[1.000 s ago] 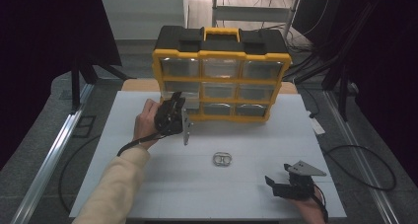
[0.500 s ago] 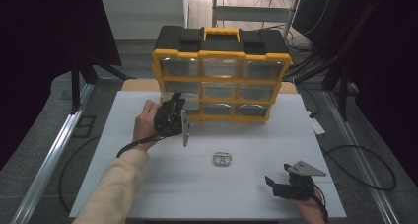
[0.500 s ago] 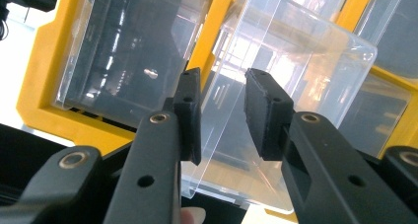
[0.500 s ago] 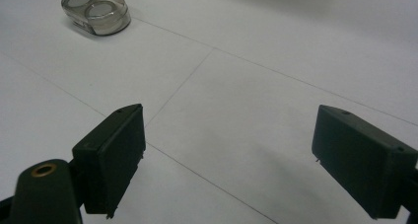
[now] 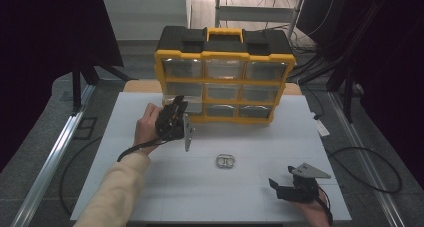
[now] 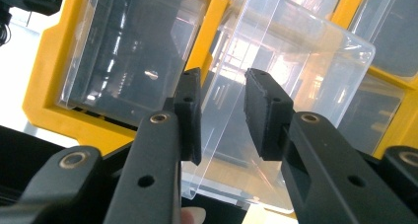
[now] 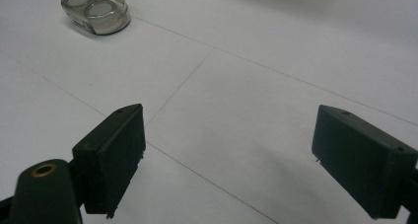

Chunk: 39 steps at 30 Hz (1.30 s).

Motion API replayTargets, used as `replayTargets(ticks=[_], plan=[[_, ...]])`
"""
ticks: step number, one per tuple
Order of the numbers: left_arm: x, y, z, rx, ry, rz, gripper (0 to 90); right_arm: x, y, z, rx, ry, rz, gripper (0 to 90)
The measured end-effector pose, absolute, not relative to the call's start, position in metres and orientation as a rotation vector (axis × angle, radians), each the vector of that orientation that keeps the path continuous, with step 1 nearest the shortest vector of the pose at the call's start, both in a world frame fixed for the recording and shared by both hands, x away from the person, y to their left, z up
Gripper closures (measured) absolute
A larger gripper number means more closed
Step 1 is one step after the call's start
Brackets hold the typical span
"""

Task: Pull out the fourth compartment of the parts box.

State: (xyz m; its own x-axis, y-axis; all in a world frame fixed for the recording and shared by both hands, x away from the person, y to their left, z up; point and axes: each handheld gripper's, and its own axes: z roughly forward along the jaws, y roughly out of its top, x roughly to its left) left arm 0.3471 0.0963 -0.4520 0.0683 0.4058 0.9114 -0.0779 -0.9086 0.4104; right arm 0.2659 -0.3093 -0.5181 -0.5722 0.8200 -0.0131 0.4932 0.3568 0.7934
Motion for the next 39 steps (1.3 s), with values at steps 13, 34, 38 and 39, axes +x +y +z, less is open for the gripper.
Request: replayTargets(ticks=[13,34,38,39], plan=[[0.3443,0.0971,-0.4522,2.005,0.311,1.906,68.4,0.2663,-0.3093,-0.5184,1.149,2.215,1.084,13.5],[0.3391,0.0993,-0.4511,2.003,0.299,1.908,68.5,0.2658,-0.309,-0.5184,1.149,2.213,1.081,13.5],[0.3389,0.0992,-0.4515,1.999,0.296,1.906,68.5,0.266,-0.3093,-0.5183,1.152,2.213,1.08,13.5],[0.3385,0.0992,-0.4517,1.999,0.293,1.907,68.5,0.2661,-0.3094,-0.5183,1.151,2.214,1.08,13.5]])
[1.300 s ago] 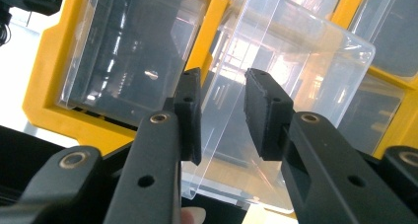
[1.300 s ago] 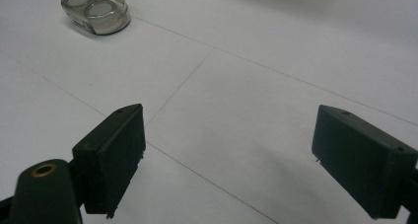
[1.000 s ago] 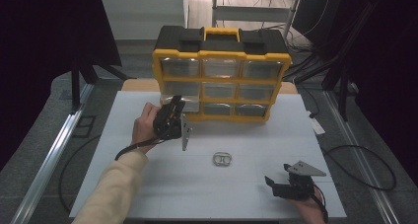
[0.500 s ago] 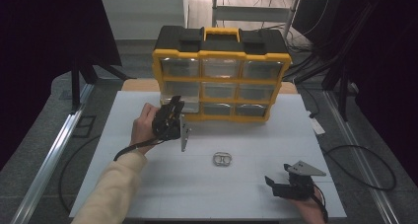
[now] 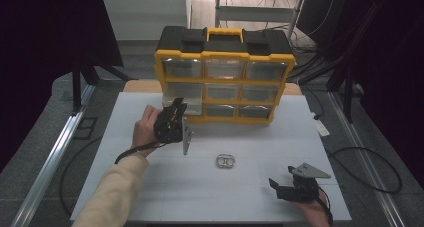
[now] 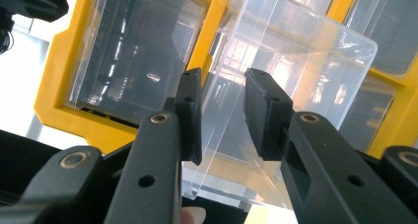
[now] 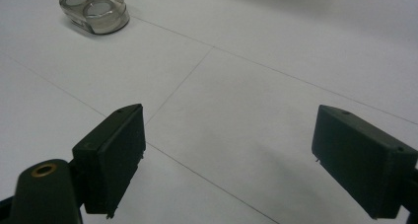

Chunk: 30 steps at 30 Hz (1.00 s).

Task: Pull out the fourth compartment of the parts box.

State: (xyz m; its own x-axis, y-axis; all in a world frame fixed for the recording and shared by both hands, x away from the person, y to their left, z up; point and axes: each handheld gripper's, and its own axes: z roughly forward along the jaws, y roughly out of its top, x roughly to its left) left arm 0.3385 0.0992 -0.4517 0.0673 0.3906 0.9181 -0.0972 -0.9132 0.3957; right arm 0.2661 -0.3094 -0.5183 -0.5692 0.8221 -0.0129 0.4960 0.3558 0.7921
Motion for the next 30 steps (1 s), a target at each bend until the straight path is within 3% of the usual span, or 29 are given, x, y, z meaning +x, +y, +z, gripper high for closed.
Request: replayTargets(ticks=[30], plan=[[0.3295,0.0997,-0.4533,1.993,0.267,1.91,68.8,0.2659,-0.3093,-0.518,1.151,2.21,1.079,13.6]])
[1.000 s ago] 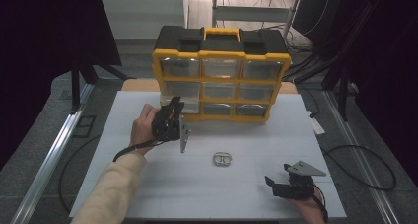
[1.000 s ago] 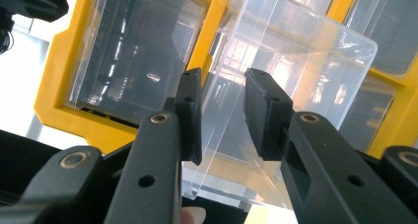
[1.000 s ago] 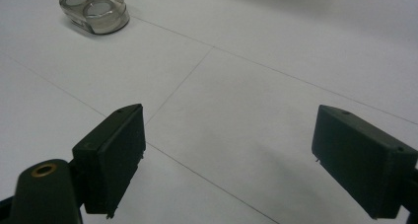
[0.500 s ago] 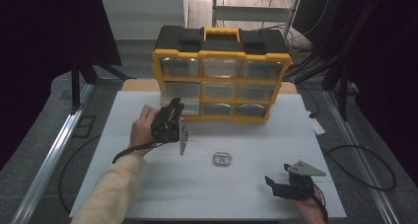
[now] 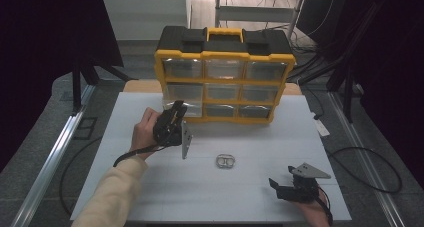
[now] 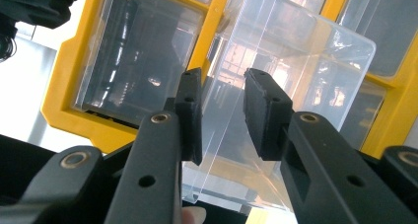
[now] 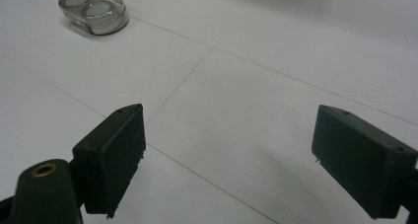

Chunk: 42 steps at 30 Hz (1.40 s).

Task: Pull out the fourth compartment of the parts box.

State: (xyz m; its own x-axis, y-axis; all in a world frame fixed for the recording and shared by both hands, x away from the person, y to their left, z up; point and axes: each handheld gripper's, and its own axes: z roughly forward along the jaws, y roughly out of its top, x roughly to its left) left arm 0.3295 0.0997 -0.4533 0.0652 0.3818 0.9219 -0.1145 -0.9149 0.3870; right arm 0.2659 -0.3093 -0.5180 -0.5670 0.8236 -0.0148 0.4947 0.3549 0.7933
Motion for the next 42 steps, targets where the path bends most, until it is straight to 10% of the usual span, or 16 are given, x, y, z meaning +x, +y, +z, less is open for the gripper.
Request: replayTargets(ticks=[33,42], plan=[[0.323,0.101,-0.456,1.989,0.254,1.898,67.6,0.266,-0.309,-0.518,1.149,2.212,1.081,13.6],[0.322,0.103,-0.444,2.005,0.343,1.712,34.6,0.266,-0.309,-0.519,1.151,2.216,1.079,13.6]])
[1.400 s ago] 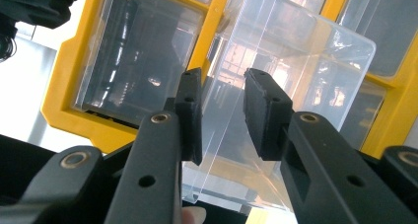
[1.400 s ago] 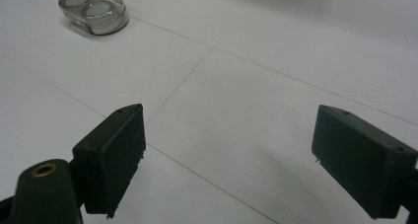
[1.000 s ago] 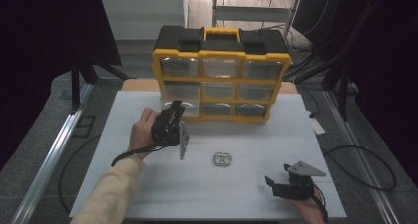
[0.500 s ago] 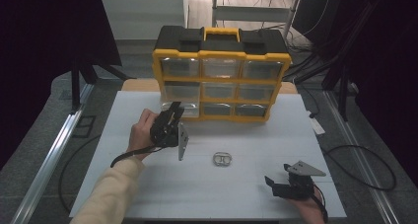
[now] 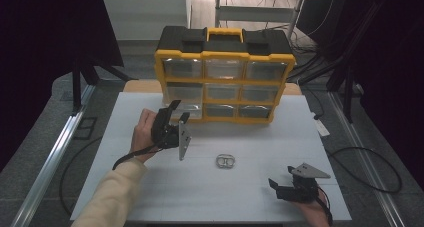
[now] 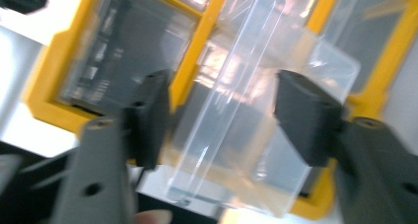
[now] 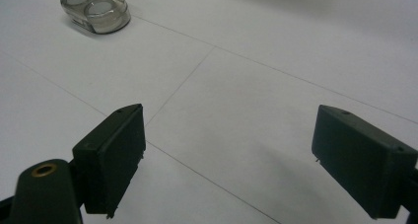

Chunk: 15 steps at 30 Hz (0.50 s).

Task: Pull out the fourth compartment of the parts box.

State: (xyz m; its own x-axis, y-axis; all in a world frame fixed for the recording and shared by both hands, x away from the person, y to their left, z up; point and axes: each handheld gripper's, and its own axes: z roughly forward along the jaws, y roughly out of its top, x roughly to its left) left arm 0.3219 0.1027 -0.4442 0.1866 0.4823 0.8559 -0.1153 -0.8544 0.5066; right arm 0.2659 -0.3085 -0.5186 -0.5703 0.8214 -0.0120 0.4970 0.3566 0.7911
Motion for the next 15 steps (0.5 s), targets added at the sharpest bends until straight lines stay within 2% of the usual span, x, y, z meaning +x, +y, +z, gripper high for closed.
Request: replayTargets(ticks=[1,4,15], plan=[[0.321,0.103,-0.444,2.014,0.342,1.703,29.5,0.266,-0.309,-0.519,1.15,2.217,1.078,13.6],[0.32,0.103,-0.443,2.037,0.336,1.659,23.9,0.266,-0.309,-0.519,1.152,2.22,1.079,13.5],[0.311,0.1,-0.439,2.088,0.369,1.506,18.8,0.266,-0.309,-0.519,1.15,2.216,1.074,13.6]])
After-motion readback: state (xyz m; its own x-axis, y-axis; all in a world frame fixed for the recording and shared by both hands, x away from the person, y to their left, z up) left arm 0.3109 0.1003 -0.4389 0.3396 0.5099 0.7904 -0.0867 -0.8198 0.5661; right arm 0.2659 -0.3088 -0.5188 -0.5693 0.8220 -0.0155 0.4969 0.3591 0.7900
